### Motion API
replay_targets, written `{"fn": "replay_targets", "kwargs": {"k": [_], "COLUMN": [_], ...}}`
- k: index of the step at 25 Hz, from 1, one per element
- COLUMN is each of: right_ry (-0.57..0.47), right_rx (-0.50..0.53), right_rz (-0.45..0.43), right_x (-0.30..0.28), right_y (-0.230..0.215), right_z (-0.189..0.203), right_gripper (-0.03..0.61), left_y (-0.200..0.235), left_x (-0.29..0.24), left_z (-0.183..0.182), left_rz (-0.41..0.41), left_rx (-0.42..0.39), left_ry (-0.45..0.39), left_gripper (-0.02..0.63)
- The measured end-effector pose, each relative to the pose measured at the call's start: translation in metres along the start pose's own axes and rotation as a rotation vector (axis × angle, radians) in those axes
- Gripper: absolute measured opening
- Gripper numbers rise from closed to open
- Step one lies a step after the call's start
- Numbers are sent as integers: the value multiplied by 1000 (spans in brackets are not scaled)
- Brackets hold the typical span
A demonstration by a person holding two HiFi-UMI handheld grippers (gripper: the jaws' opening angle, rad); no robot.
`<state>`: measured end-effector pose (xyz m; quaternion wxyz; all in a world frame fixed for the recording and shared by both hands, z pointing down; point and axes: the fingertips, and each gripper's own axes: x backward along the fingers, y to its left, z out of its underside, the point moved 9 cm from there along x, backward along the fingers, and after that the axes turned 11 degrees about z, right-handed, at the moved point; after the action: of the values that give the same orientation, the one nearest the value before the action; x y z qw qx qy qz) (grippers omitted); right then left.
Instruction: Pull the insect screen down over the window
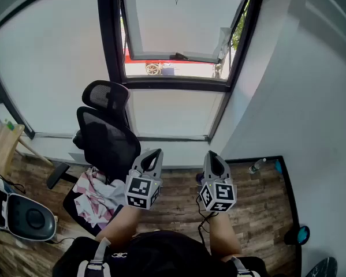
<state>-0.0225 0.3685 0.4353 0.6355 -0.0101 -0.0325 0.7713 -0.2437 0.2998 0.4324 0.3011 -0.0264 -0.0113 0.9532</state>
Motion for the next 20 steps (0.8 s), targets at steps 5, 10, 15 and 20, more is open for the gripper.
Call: {"fn": "replay_targets", "kwargs": {"k": [5,10,15,20], "right_ry": [1,-10,-34,-46], "right_rx": [7,12,4,26], "right_rz": [-8,-8,10,16], "right_x": [5,6,4,-2], "right_y": [-4,0,5,20], "right_z": [-4,-6,-8,-9], "right_gripper": [0,0,2,2], "left_y": [-6,-3,3,18], "left_x": [0,1,1,3], "left_z": [-6,-8,-8,-10], "left_rz": [3,0,3,12], "left_rx": [-8,-10,-14,-18], "left_ry": [-9,-21,-22,-38], "left_gripper": [0,0,0,0]}}
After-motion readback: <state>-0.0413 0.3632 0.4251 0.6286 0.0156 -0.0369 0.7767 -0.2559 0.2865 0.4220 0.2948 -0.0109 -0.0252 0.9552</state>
